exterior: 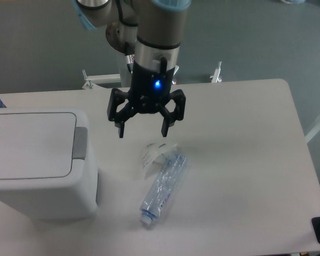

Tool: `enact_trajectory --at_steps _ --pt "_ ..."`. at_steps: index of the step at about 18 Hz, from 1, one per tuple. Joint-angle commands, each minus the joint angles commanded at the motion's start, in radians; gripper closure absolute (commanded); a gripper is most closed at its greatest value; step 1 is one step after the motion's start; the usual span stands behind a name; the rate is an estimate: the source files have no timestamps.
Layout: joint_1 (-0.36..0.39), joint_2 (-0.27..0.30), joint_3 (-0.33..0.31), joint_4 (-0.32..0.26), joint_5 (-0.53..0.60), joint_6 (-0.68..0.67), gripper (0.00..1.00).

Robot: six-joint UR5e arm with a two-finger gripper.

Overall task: Open the trash can
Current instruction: 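Lower the open gripper toward the white trash bin's lid, then press the gripper fingers down on the lid's push button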

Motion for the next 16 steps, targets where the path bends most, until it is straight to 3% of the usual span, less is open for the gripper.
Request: enact_trajectory --at_steps 16 --pt "-0.063 -0.002 -0.011 0.000 0.002 -0.034 0.00"
